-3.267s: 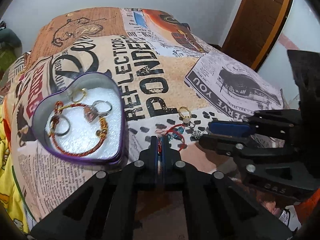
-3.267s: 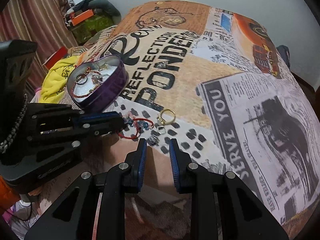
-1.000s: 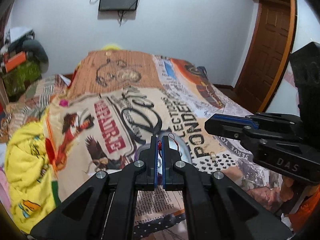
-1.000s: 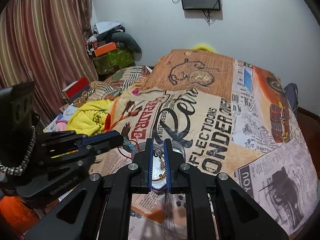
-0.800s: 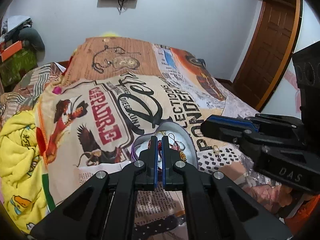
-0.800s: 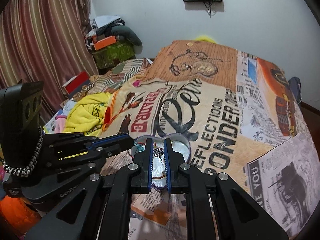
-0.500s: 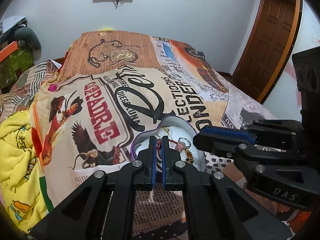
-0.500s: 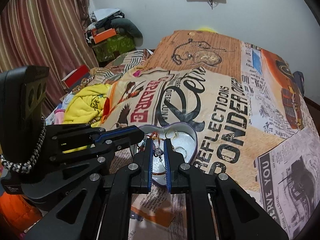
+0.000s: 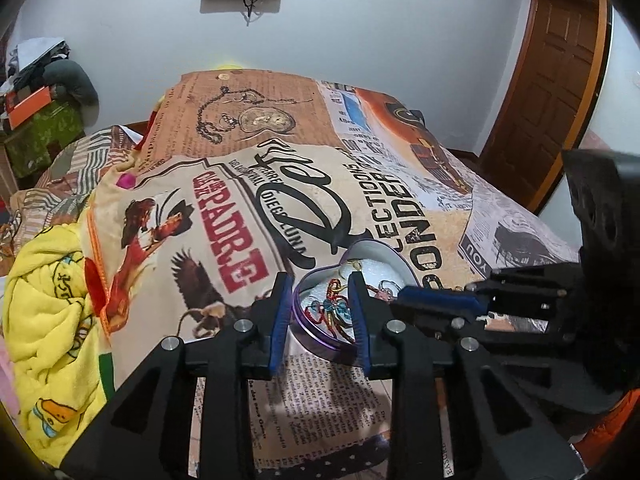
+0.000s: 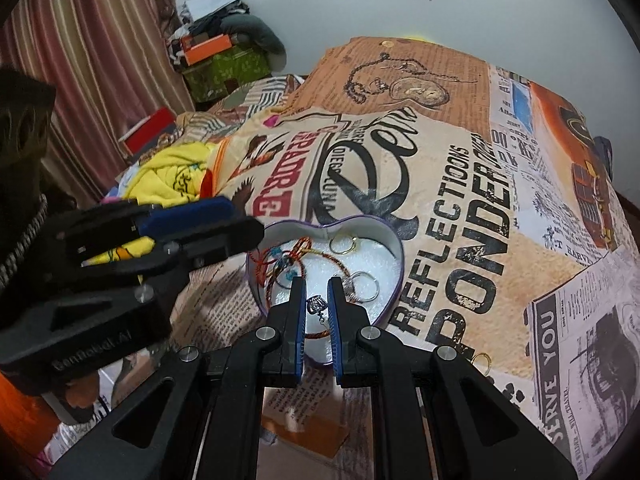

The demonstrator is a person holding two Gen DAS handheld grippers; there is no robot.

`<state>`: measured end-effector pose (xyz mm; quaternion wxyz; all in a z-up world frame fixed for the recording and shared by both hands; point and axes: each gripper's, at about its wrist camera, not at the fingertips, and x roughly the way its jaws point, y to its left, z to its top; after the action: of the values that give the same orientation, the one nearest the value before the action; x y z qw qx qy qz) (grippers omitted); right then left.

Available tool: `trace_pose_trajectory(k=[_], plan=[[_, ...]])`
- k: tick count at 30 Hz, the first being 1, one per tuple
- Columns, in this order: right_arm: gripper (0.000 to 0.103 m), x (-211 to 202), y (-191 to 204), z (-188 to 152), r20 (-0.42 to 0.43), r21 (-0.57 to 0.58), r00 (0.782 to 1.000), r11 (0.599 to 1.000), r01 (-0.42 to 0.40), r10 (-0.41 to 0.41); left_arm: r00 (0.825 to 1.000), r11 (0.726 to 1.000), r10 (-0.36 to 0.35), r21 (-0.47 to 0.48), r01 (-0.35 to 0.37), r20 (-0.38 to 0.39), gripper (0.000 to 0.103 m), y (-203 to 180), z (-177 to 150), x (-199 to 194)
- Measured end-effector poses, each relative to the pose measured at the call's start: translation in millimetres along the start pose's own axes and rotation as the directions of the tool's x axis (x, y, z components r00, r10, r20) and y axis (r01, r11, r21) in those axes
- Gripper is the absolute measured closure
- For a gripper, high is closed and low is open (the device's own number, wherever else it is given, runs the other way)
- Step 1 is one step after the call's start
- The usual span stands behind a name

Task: Organize jewelry
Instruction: 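Carry both pieces into the heart tin and open both tools, then move both tools back to the gold ring and charm on the spread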

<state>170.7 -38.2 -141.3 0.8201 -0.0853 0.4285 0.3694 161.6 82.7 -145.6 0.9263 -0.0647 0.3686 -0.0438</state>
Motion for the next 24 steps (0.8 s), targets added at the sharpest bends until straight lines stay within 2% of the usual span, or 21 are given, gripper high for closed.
trace_pose_trajectory(k=[7,18,24], plan=[[0.078,-15.1,2.0,-2.3,0.019,-0.009,0.999,1.000,0.027,-0.027,1.000,1.000,0.016,-0.006,-0.016,0.016,0.074,0.2,3.4,-13.5],[0.076,-61.3,-20.8,-1.8,0.107,0.044,0.990,0.995,0.085,-0.089,0.999,0.999,0.004,0.034,-0.005,0.046,0.073,-26.3,10.3,-36.2],[0.076,-87.4,-41.9,-10.2,0.144,0.097,0.980,0.988,0.123,-0.136,0.999,0.998,-0.029,0.065,0.026,0.043,0.071,-51.7,10.9,-39.8]])
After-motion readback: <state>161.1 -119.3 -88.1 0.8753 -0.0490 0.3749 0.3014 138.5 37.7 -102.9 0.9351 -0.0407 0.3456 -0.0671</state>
